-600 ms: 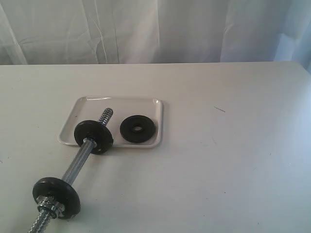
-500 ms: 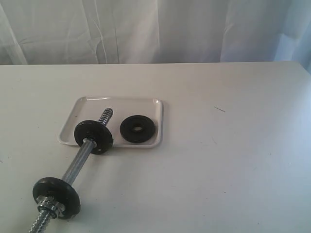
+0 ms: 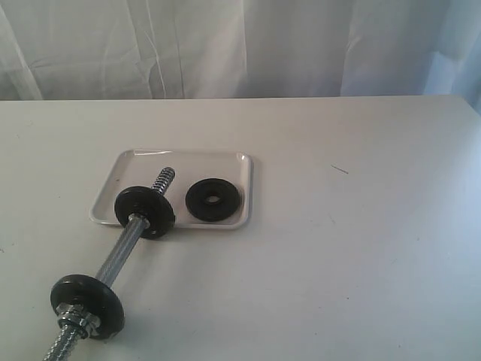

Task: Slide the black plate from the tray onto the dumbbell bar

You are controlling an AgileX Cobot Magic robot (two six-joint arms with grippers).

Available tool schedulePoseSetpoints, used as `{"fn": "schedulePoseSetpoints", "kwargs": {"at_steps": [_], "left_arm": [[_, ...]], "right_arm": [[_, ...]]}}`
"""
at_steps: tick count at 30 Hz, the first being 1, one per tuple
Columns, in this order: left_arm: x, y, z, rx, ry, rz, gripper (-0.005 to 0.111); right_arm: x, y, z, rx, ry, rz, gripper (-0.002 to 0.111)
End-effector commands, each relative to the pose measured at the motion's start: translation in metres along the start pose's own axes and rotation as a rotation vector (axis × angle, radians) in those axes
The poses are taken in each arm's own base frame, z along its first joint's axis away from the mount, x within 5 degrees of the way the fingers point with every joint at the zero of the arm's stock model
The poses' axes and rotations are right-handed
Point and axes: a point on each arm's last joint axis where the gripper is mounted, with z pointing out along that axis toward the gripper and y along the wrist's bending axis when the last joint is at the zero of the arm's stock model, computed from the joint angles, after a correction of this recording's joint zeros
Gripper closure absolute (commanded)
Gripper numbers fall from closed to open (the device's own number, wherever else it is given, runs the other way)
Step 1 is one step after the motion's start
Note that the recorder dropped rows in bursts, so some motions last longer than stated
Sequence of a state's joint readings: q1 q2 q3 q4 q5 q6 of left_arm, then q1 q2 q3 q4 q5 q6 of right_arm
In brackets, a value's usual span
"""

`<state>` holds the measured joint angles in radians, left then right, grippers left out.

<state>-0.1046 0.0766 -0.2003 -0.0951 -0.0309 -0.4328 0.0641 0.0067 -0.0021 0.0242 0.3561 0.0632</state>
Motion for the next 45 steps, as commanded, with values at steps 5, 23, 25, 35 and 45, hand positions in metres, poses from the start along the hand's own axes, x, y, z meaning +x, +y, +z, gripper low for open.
{"fn": "schedulePoseSetpoints", "kwargs": {"at_steps": [5,23,25,35,45], "left_arm": [[-0.123,-0.066,0.090,-0.058,0.680,0.360,0.107],[-0.023,-0.054,0.254,0.332,1.468,0.199,0.002],[-0.014,-0.054,0.263,0.384,1.458,0.157,0.002],[0.026,-0.042,0.285,0.388,1.511,0.115,0.002],[0.070,-0.044,0.297,0.409,1.589,0.140,0.002]], "right_arm": [[0.000,0.000,0.000,0.005,-0.011,0.001,0.108],[0.000,0.000,0.000,0.005,-0.011,0.001,0.108],[0.000,0.000,0.000,0.005,-0.011,0.001,0.108],[0.000,0.000,0.000,0.005,-0.011,0.001,0.108],[0.000,0.000,0.000,0.005,-0.011,0.001,0.108]]}}
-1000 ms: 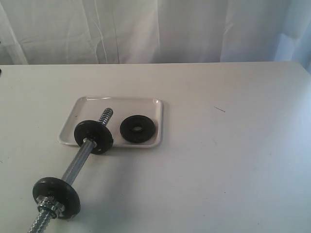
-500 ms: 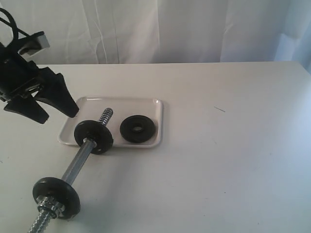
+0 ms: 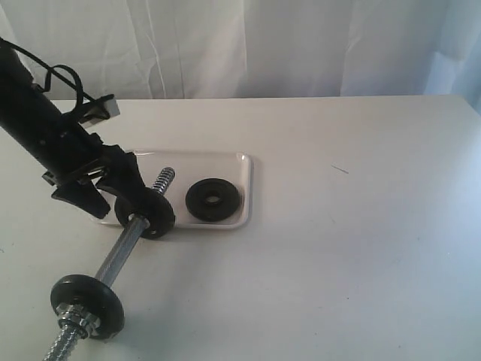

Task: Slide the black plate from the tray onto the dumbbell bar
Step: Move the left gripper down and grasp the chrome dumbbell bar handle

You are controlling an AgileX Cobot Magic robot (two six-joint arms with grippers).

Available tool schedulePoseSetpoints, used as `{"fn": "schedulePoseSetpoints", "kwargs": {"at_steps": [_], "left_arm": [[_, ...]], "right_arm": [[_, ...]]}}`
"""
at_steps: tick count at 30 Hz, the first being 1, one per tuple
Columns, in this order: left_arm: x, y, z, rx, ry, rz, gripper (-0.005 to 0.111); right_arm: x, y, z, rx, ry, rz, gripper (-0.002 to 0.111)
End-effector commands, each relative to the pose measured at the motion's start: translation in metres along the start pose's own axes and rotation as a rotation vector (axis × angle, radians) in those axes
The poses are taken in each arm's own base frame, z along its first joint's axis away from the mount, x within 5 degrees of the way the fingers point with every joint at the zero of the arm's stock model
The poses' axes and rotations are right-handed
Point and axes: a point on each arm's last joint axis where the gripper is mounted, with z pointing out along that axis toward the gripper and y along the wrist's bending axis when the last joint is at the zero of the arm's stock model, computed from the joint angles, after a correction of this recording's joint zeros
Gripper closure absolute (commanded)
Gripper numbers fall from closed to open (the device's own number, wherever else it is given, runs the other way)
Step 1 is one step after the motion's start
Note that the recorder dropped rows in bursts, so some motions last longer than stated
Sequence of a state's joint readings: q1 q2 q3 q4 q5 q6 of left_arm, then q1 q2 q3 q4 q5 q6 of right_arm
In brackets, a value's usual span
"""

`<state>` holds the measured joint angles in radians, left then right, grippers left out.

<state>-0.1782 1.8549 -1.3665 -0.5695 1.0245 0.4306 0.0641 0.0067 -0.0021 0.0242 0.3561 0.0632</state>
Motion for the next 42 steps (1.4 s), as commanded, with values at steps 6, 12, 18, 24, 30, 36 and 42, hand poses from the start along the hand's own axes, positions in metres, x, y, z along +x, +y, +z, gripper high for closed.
{"fn": "schedulePoseSetpoints", "kwargs": {"at_steps": [6,12,18,24,30,36,42], "left_arm": [[0.002,0.007,0.015,0.020,0.060,-0.056,0.002],[0.010,0.012,0.025,0.013,0.067,-0.082,0.002],[0.013,0.016,0.036,-0.010,0.024,-0.086,0.002],[0.009,0.007,0.044,0.013,-0.008,-0.039,0.002],[0.007,0.001,0.048,0.009,-0.011,-0.027,0.002],[0.007,0.000,0.049,0.016,-0.010,-0.033,0.002],[0.007,0.000,0.049,0.016,-0.008,-0.031,0.002]], "right_arm": [[0.000,0.000,0.000,0.005,-0.011,0.001,0.108],[0.000,0.000,0.000,0.005,-0.011,0.001,0.108],[0.000,0.000,0.000,0.005,-0.011,0.001,0.108],[0.000,0.000,0.000,0.005,-0.011,0.001,0.108],[0.000,0.000,0.000,0.005,-0.011,0.001,0.108],[0.000,0.000,0.000,0.005,-0.011,0.001,0.108],[0.000,0.000,0.000,0.005,-0.011,0.001,0.108]]}}
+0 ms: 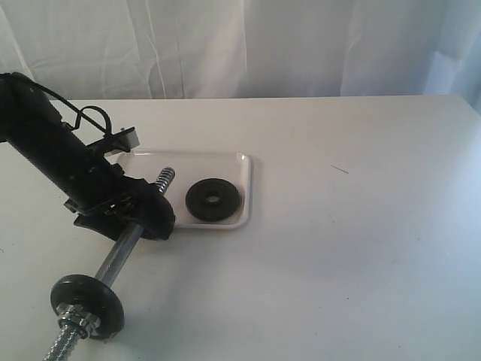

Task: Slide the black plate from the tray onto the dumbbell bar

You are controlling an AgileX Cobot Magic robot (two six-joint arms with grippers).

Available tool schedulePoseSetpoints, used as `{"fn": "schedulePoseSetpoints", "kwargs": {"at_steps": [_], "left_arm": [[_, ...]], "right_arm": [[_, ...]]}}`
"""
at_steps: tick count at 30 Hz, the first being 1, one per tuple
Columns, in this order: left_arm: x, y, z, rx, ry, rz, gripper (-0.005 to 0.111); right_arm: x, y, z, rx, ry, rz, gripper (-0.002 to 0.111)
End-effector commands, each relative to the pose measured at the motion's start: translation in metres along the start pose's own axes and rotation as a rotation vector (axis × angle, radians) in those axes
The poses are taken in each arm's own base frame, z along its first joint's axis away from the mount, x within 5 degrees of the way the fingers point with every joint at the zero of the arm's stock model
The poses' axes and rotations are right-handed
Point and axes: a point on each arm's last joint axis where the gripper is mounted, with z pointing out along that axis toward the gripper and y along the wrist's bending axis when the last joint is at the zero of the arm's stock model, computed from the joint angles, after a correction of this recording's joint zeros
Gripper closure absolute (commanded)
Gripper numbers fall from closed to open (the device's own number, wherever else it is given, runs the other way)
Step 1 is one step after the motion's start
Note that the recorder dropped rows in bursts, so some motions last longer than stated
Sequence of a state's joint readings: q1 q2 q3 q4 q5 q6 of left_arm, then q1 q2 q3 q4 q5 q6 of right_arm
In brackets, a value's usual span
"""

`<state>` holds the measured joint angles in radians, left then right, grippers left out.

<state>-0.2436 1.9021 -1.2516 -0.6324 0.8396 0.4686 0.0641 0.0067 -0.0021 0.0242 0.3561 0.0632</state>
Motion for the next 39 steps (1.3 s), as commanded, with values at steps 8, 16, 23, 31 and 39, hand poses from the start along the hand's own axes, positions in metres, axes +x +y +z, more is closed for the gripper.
{"fn": "schedulePoseSetpoints", "kwargs": {"at_steps": [8,16,23,31,39], "left_arm": [[0.011,-0.006,0.013,0.049,0.023,-0.039,0.002],[0.017,-0.005,0.018,0.067,0.030,-0.073,0.002],[0.013,-0.011,0.022,0.070,0.001,-0.054,0.002],[0.013,-0.016,0.027,0.066,-0.004,-0.048,0.002],[0.016,-0.014,0.032,0.086,0.023,-0.071,0.002]], "right_arm": [[0.000,0.000,0.000,0.005,-0.011,0.001,0.108],[0.000,0.000,0.000,0.005,-0.011,0.001,0.108],[0.000,0.000,0.000,0.005,-0.011,0.001,0.108],[0.000,0.000,0.000,0.005,-0.011,0.001,0.108],[0.000,0.000,0.000,0.005,-0.011,0.001,0.108]]}}
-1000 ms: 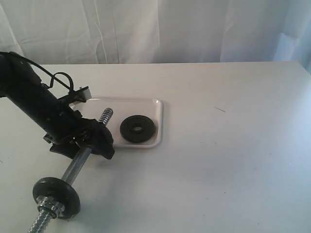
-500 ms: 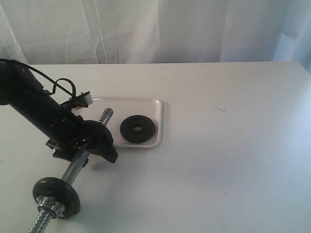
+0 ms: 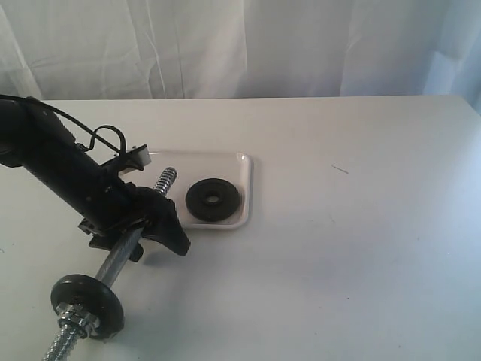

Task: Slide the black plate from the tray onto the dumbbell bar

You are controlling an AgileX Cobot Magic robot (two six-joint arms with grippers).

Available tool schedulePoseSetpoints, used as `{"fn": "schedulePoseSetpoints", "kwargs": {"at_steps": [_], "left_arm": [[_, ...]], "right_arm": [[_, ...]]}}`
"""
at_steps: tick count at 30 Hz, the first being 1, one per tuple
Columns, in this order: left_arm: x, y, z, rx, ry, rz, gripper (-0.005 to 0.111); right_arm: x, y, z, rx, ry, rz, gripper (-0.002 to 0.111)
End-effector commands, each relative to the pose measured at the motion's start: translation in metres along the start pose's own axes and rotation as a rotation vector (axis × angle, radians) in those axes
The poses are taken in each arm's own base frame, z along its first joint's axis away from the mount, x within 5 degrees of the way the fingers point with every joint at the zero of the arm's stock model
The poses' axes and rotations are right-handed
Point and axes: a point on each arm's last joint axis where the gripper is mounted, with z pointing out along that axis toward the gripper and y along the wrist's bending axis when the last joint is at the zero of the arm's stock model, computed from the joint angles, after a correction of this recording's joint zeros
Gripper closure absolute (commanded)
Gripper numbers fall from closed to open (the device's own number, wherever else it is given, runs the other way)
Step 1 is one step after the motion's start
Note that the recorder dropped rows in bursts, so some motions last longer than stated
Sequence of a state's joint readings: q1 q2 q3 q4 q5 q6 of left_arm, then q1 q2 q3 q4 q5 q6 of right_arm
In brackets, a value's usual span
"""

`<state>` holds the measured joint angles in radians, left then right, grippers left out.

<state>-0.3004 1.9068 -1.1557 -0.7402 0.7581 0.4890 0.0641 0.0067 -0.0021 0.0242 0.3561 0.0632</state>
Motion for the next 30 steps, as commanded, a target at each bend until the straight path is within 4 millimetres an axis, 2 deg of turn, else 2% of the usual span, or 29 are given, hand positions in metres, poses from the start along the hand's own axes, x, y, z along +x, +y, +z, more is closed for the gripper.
{"fn": "schedulePoseSetpoints", "kwargs": {"at_steps": [1,5,7,9,10,12,21,30], "left_arm": [[0.004,-0.001,0.006,0.041,0.040,-0.026,0.002],[0.004,0.000,0.008,0.047,0.042,-0.031,0.002],[0.004,0.000,0.008,0.045,0.039,-0.031,0.007],[0.004,0.000,0.008,0.045,0.039,-0.035,0.034],[0.004,0.000,0.008,0.041,0.035,-0.059,0.053],[0.002,0.001,0.008,0.030,0.015,-0.084,0.103],[-0.001,0.001,0.008,0.033,-0.020,0.030,0.107],[-0.002,-0.015,-0.006,0.094,-0.068,0.174,0.107]], "right_arm": [[0.000,0.000,0.000,0.005,-0.011,0.001,0.108],[0.000,0.000,0.000,0.005,-0.011,0.001,0.108],[0.000,0.000,0.000,0.005,-0.011,0.001,0.108],[0.000,0.000,0.000,0.005,-0.011,0.001,0.108],[0.000,0.000,0.000,0.005,-0.011,0.001,0.108],[0.000,0.000,0.000,0.005,-0.011,0.001,0.108],[0.000,0.000,0.000,0.005,-0.011,0.001,0.108],[0.000,0.000,0.000,0.005,-0.011,0.001,0.108]]}}
